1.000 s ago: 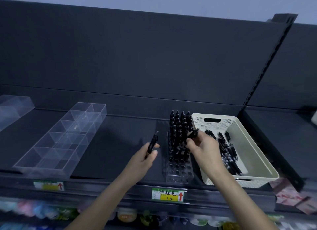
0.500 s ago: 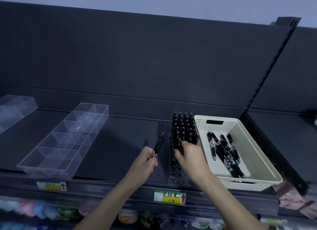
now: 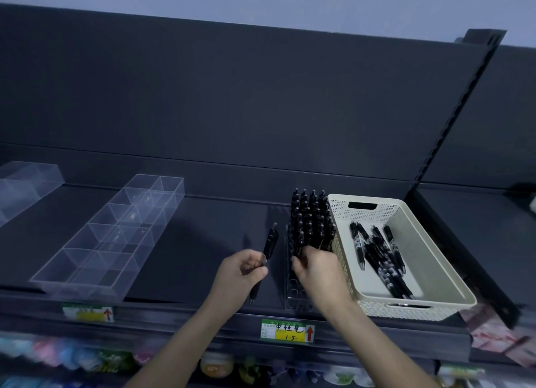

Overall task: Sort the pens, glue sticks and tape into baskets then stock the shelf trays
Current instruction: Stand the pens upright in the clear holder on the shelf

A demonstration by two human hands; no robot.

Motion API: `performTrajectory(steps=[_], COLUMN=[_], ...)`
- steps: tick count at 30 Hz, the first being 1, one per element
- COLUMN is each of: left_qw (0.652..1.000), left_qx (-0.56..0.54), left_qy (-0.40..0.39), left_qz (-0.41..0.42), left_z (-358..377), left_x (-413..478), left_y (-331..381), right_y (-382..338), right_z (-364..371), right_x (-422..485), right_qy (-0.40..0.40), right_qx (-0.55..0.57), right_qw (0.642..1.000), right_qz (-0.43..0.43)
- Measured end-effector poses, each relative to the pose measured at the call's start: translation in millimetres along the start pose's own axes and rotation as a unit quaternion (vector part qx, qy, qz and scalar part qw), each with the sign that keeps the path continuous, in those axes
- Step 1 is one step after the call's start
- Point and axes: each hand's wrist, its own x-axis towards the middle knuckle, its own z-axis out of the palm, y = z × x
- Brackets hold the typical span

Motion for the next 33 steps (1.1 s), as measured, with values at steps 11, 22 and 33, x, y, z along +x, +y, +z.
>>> performTrajectory(steps=[11, 22, 33], left_qw=[0.998, 0.956, 0.905], left_qx=[-0.052, 0.244, 0.369], left_qy=[-0.043, -0.131, -0.170], left_qz=[0.010, 0.098, 0.128], left_z=[14.8, 26.2, 33.6], left_x=[-6.8, -2.6, 4.4], left_y=[16.5, 1.5, -1.4], right_y=[2.4, 25.3, 19.0], right_z=[-25.8, -46.7, -4.8], right_x=[-15.3, -12.2, -1.9], right_qy=[0.019, 0.136, 0.055], right_qx=[0.189, 0.193, 0.019], right_qw=[0.982, 0.972, 0.998], right_qz=[-0.022, 0.020, -0.030])
